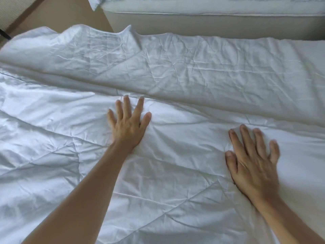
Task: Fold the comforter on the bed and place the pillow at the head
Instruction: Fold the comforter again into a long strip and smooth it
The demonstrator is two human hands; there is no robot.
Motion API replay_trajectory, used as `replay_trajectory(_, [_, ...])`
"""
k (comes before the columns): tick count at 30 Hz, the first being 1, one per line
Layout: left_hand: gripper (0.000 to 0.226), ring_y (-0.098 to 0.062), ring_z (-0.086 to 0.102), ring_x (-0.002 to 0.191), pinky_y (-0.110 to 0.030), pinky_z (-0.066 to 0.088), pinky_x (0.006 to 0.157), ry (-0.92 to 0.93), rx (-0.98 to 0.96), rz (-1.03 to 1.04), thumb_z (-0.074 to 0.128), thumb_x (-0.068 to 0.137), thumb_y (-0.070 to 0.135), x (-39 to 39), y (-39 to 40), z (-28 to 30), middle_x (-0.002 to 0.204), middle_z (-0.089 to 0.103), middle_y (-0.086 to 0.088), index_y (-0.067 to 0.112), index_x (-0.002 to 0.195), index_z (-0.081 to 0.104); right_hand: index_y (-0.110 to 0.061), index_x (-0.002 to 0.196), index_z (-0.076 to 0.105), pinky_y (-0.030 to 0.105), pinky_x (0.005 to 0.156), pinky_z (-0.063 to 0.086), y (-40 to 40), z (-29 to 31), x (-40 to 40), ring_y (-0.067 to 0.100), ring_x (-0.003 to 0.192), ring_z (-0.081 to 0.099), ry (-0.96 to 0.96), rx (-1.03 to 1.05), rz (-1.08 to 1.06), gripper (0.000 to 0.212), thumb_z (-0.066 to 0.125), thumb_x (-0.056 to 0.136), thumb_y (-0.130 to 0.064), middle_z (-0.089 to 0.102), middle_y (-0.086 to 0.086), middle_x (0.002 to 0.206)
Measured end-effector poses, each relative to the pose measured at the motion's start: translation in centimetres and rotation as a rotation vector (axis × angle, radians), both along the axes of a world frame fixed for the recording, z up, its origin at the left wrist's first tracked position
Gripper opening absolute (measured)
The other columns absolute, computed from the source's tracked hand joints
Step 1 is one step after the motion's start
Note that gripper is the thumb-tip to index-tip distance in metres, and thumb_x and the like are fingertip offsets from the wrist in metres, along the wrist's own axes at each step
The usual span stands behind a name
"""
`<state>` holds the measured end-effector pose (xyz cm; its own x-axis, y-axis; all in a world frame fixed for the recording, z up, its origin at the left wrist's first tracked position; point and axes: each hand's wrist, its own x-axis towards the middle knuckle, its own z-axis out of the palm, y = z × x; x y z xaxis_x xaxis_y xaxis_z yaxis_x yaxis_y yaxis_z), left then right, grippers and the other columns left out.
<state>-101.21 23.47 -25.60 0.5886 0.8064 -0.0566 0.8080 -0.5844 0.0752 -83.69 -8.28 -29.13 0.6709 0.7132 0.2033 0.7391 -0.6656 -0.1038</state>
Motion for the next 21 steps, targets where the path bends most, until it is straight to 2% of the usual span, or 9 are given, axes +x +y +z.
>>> replay_trajectory(2, [0.069, -0.036, 0.003, 0.155, -0.061, 0.008, 0.122, -0.095, -0.021, -0.012, 0.01, 0.098, 0.069, 0.7, -3.4, 1.3, 0.17, 0.001, -0.011, 0.039, 0.159, 0.01, -0.025, 0.154, 0.041, 0.063, 0.118, 0.018, 0.0, -0.2, 0.0, 0.033, 0.152, 0.028, -0.014, 0.008, -0.007, 0.057, 0.035, 0.1, -0.044, 0.038, 0.005, 0.162])
replay_trajectory(3, [0.067, -0.034, 0.002, 0.156, -0.059, 0.008, 0.122, -0.134, -0.03, -0.083, 0.012, 0.099, 0.068, 1.4, -6.5, 1.8, 0.17, 0.0, -0.008, 0.038, 0.16, 0.011, -0.027, 0.154, 0.041, 0.063, 0.118, 0.019, -0.1, -0.3, -0.1, 0.031, 0.152, 0.028, -0.026, 0.015, -0.006, 0.056, 0.035, 0.102, -0.044, 0.038, 0.004, 0.162])
replay_trajectory(6, [0.064, -0.031, -0.002, 0.156, -0.06, 0.006, 0.122, -0.059, 0.019, -0.433, 0.015, 0.102, 0.064, 3.2, -17.0, 0.8, 0.17, -0.001, 0.001, 0.04, 0.16, 0.004, -0.032, 0.156, 0.037, 0.061, 0.119, 0.018, -0.4, -0.3, 0.1, 0.027, 0.154, 0.025, -0.031, 0.019, -0.006, 0.054, 0.035, 0.104, -0.046, 0.033, -0.001, 0.165])
replay_trajectory(7, [0.063, -0.032, 0.001, 0.156, -0.063, 0.01, 0.121, -0.025, 0.04, -0.463, 0.017, 0.103, 0.063, 3.6, -19.1, 0.1, 0.17, 0.004, 0.001, 0.039, 0.16, 0.005, -0.033, 0.157, 0.035, 0.061, 0.12, 0.018, -0.6, -0.2, 0.2, 0.026, 0.155, 0.023, -0.018, 0.013, 0.0, 0.055, 0.036, 0.104, -0.047, 0.031, -0.002, 0.165])
replay_trajectory(10, [0.066, -0.035, 0.018, 0.154, -0.064, 0.02, 0.117, 0.048, 0.051, -0.397, 0.026, 0.1, 0.063, 4.3, -19.5, -1.2, 0.167, 0.022, -0.002, 0.035, 0.16, 0.018, -0.035, 0.156, 0.035, 0.058, 0.121, 0.017, -1.6, 0.6, 0.7, 0.026, 0.154, 0.026, 0.017, 0.004, 0.077, 0.056, 0.041, 0.102, -0.048, 0.031, -0.002, 0.165])
replay_trajectory(12, [0.068, -0.036, 0.023, 0.152, -0.065, 0.023, 0.114, 0.123, 0.038, -0.41, 0.026, 0.098, 0.064, 4.7, -18.8, -0.9, 0.166, 0.027, -0.003, 0.034, 0.159, 0.022, -0.035, 0.155, 0.038, 0.054, 0.123, 0.017, -4.2, 1.2, 1.9, 0.025, 0.152, 0.03, 0.025, -0.009, 0.099, 0.055, 0.043, 0.102, -0.047, 0.033, -0.001, 0.165])
replay_trajectory(15, [0.071, -0.039, 0.028, 0.149, -0.067, 0.026, 0.111, 0.192, -0.01, -0.37, 0.021, 0.096, 0.066, 5.4, -18.9, -0.6, 0.164, 0.031, -0.006, 0.032, 0.158, 0.026, -0.034, 0.153, 0.042, 0.054, 0.121, 0.022, -11.7, 2.1, 4.1, 0.026, 0.149, 0.035, 0.007, -0.008, -0.049, 0.05, 0.043, 0.104, -0.044, 0.037, -0.002, 0.163])
replay_trajectory(17, [0.074, -0.042, 0.029, 0.147, -0.069, 0.026, 0.108, 0.209, -0.028, -0.344, 0.02, 0.094, 0.066, 5.3, -19.4, -0.9, 0.163, 0.031, -0.01, 0.029, 0.158, 0.027, -0.034, 0.154, 0.041, 0.054, 0.12, 0.024, -18.3, 2.7, 5.4, 0.024, 0.151, 0.032, -0.004, -0.034, -0.168, 0.05, 0.041, 0.105, -0.043, 0.037, -0.004, 0.162])
replay_trajectory(21, [0.082, -0.056, 0.024, 0.143, -0.077, 0.025, 0.105, 0.074, -0.044, -0.242, 0.022, 0.093, 0.063, 6.1, -23.7, -0.6, 0.162, 0.024, -0.023, 0.012, 0.158, 0.023, -0.034, 0.155, 0.038, 0.057, 0.118, 0.026, -31.6, 3.9, 6.0, 0.023, 0.152, 0.03, -0.016, -0.111, -0.367, 0.052, 0.043, 0.105, -0.043, 0.033, -0.005, 0.164])
